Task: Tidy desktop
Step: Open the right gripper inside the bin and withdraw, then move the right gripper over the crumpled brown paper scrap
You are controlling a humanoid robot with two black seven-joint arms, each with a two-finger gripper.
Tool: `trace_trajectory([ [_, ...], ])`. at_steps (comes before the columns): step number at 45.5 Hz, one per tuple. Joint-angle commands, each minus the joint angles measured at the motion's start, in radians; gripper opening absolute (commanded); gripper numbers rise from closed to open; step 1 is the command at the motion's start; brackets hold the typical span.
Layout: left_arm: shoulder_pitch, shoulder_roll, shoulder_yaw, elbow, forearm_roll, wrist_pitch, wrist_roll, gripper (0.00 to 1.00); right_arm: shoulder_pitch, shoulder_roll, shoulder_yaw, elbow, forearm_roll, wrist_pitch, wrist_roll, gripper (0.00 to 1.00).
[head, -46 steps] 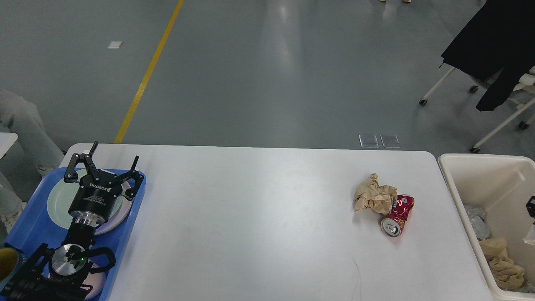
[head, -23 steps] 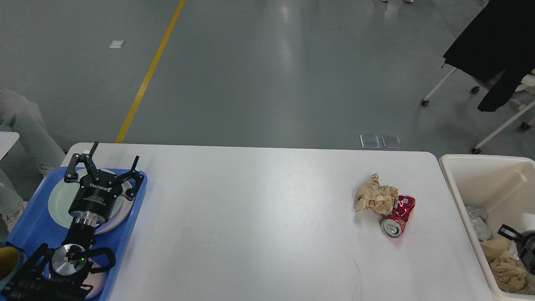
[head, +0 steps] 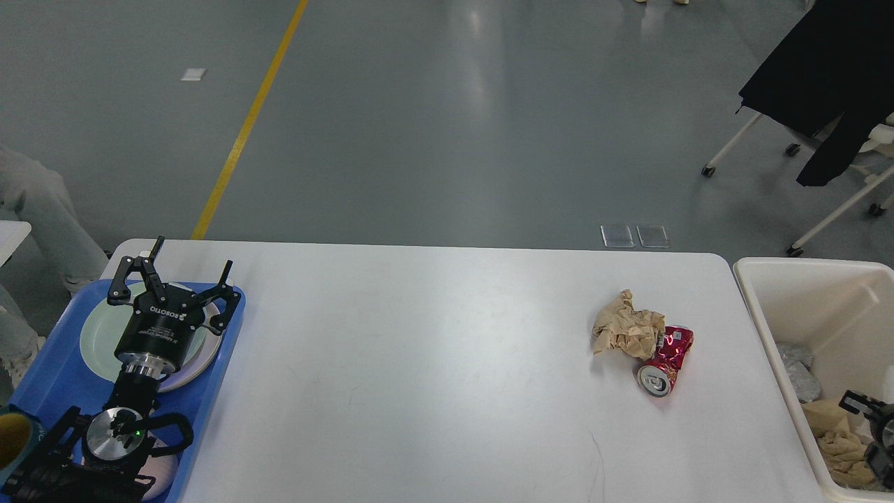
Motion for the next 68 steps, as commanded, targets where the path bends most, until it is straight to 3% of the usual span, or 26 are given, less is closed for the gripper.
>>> trace_trajectory([
  [1, 0.0, 0.0, 0.0, 0.0, 0.0, 0.0, 0.0, 0.96, -0.001, -0.004, -0.004, 0.0, -0.002, -0.001, 0.0, 1.0],
  [17, 0.0, 0.001, 0.0, 0.0, 0.0, 0.0, 0.0, 0.96, 0.036, -0.008, -0.004, 0.013, -0.008, 0.014, -0.003, 1.0],
  [27, 0.0, 0.0, 0.0, 0.0, 0.0, 0.0, 0.0, 0.96, 0.097, -0.04, -0.02, 0.007, -0.009, 0.179, -0.011, 1.0],
  [37, 0.0, 0.001, 0.0, 0.0, 0.0, 0.0, 0.0, 0.96, 0.241, -0.089, -0.021, 0.05, -0.052, 0.311, -0.074, 1.0],
  [43, 0.0, 0.0, 0.0, 0.0, 0.0, 0.0, 0.0, 0.96, 0.405, -0.132, -0.024, 0.225, -0.161, 0.374, -0.078, 1.0],
  [52, 0.0, 0.0, 0.0, 0.0, 0.0, 0.0, 0.0, 0.96, 0.75, -0.218, -0.125, 0.659, -0.305, 0.382, -0.093, 1.0],
  [61, 0.0, 0.0, 0.0, 0.0, 0.0, 0.0, 0.0, 0.96, 1.095, -0.094, -0.354, 0.992, -0.304, 0.423, -0.093, 1.0],
  [68, 0.0, 0.0, 0.0, 0.0, 0.0, 0.0, 0.0, 0.96, 1.353, 0.017, -0.379, 1.115, -0.302, 0.612, -0.093, 1.0],
])
